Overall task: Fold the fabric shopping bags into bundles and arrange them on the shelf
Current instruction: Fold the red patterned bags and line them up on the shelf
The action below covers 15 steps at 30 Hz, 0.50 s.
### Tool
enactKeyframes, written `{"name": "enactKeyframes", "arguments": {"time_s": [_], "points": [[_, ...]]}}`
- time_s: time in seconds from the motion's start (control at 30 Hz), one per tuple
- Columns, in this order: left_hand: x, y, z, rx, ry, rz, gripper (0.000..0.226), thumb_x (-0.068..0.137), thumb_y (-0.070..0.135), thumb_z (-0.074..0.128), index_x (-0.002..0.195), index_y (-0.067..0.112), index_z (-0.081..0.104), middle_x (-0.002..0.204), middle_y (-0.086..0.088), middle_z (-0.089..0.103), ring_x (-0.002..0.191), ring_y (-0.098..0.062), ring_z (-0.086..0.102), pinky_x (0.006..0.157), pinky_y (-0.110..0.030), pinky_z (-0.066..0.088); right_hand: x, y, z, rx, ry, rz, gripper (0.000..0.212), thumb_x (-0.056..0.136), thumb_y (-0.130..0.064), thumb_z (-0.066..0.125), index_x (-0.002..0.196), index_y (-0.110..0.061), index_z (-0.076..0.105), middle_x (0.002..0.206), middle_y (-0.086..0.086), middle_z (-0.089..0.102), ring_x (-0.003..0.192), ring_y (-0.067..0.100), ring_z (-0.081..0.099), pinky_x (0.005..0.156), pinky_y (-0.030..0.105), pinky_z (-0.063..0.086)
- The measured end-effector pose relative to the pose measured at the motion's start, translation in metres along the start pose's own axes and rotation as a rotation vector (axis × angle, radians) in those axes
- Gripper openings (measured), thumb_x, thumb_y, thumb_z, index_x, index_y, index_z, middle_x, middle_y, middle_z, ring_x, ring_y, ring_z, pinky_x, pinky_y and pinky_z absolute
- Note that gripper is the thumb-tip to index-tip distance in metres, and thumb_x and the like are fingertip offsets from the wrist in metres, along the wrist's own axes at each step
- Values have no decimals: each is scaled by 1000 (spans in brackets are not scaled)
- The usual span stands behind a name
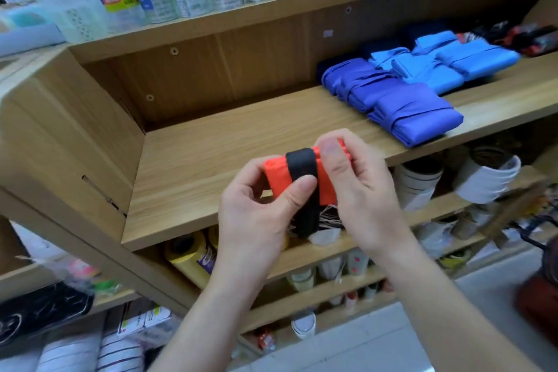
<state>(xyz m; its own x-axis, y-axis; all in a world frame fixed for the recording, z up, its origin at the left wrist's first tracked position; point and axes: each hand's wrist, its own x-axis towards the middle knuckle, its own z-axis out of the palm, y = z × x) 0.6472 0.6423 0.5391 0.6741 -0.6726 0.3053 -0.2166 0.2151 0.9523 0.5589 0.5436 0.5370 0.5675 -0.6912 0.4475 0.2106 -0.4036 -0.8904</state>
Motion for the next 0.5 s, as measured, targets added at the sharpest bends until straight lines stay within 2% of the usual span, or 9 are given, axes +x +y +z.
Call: {"name": "enactKeyframes", "arguments": {"time_s": [0.1,0.17,0.23,0.3,0.37,0.4,0.5], "points": [[-11,-6,19,-222,-1,-120,33,68,24,78,98,13,71,86,-6,74,77,-15,67,73,-27,58,-15,8,13,-72,266,-16,36,104,-36,36,75,-20,49,64,-16,52,58,-3,46,57,10,35],[-19,-14,27,-266,-17,-122,31,76,25,81,104,15,72,95,-6,75,86,-17,69,79,-29,56,-21,9,16,-21,395,30,34,104,-35,34,74,-24,48,63,-19,54,57,-4,46,57,11,36],[-27,-21,33,-318,-50,-116,36,85,34,69,115,15,70,110,-9,73,105,-24,67,94,-40,53,-23,11,14,-1,515,74,37,102,-41,34,73,-22,47,61,-16,53,57,-2,45,59,20,40],[-34,-25,38,-371,-66,-115,47,90,38,58,127,10,63,122,-12,68,119,-31,60,106,-50,44,-24,12,12,23,619,117,45,97,-54,32,74,-19,48,64,-9,52,63,9,48,63,39,45],[-40,-29,45,-380,-75,-98,48,90,35,58,130,9,60,125,-11,67,121,-28,59,105,-46,44,-27,14,8,33,705,157,49,91,-62,31,76,-20,49,67,-4,54,67,20,51,69,52,48],[-43,-30,49,-372,-79,-94,46,88,33,61,129,11,60,123,-9,68,118,-26,61,101,-41,46,-29,15,5,37,735,170,48,90,-63,31,75,-22,49,68,-4,54,68,22,51,71,54,48],[-50,-35,58,-390,-104,-159,45,79,23,72,122,12,63,115,-11,70,105,-22,65,91,-35,49,-41,17,-6,24,751,149,43,94,-58,31,75,-23,48,68,-8,52,68,15,50,68,46,48]]}}
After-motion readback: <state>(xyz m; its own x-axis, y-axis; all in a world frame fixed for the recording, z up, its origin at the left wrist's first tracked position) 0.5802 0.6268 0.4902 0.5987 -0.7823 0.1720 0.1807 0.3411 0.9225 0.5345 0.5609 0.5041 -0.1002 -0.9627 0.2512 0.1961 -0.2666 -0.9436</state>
